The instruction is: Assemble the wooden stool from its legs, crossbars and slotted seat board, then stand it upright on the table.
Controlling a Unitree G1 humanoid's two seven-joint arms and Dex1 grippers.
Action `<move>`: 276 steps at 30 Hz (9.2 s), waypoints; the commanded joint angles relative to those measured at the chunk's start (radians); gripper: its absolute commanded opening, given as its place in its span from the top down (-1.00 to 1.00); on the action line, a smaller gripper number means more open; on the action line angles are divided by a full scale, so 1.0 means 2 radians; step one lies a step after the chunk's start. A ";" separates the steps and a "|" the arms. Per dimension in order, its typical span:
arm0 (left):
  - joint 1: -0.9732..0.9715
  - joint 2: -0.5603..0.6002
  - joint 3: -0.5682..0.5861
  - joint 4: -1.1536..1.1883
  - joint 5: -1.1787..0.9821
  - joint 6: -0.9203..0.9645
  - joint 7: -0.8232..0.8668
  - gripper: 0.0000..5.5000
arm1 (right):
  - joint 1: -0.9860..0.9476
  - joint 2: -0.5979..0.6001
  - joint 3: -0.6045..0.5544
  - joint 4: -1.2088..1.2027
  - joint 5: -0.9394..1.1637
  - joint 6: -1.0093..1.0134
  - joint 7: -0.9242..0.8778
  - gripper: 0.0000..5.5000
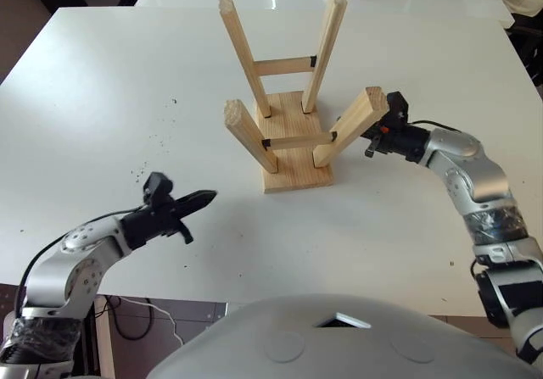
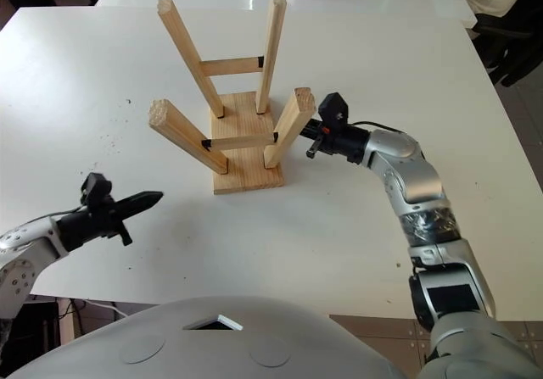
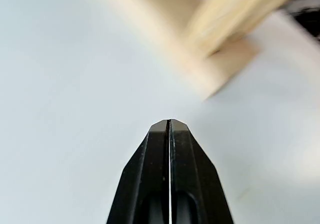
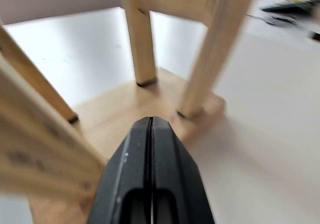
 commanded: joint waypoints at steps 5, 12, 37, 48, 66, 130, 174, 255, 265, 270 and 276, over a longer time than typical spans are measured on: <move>-0.080 -0.056 -0.090 -0.028 0.040 0.017 -0.001 0.99 | -0.067 0.025 0.015 0.061 0.007 0.014 0.147 1.00; -0.117 -0.075 -0.094 0.061 0.116 -0.027 -0.003 0.99 | -0.026 0.031 0.053 -0.001 0.010 0.064 0.200 1.00; -0.154 -0.077 0.020 0.174 0.184 -0.106 0.016 0.99 | 0.272 -0.060 -0.060 -0.273 0.027 0.125 0.038 1.00; 0.006 -0.046 0.043 0.071 0.177 -0.075 -0.026 0.99 | 0.209 -0.099 -0.116 -0.073 -0.054 0.022 0.040 1.00; -0.012 -0.080 -0.035 0.114 0.240 -0.117 -0.003 0.99 | 0.175 -0.045 -0.039 -0.028 -0.098 -0.006 0.051 1.00; -0.045 -0.088 -0.043 0.130 0.224 -0.129 -0.032 0.99 | 0.183 -0.038 -0.025 -0.059 -0.103 0.019 0.065 1.00; 0.065 0.004 0.072 -0.206 0.012 0.034 -0.048 0.99 | 0.305 -0.147 -0.198 -0.435 0.146 0.210 0.070 1.00; -0.222 -0.037 -0.127 0.303 0.293 -0.332 -0.213 0.45 | 0.117 -0.077 0.005 -0.043 -0.108 -0.004 0.177 0.45; -0.212 -0.058 -0.107 0.222 0.220 -0.225 -0.221 0.47 | 0.123 -0.068 -0.003 -0.080 -0.060 0.056 0.187 0.45; -0.188 -0.054 -0.086 0.157 0.163 -0.125 -0.222 0.47 | 0.130 -0.071 -0.038 -0.149 0.024 0.171 0.185 0.45; -0.109 -0.029 -0.011 -0.024 -0.047 0.085 -0.162 0.47 | 0.097 -0.081 -0.193 -0.231 0.329 0.448 0.084 0.45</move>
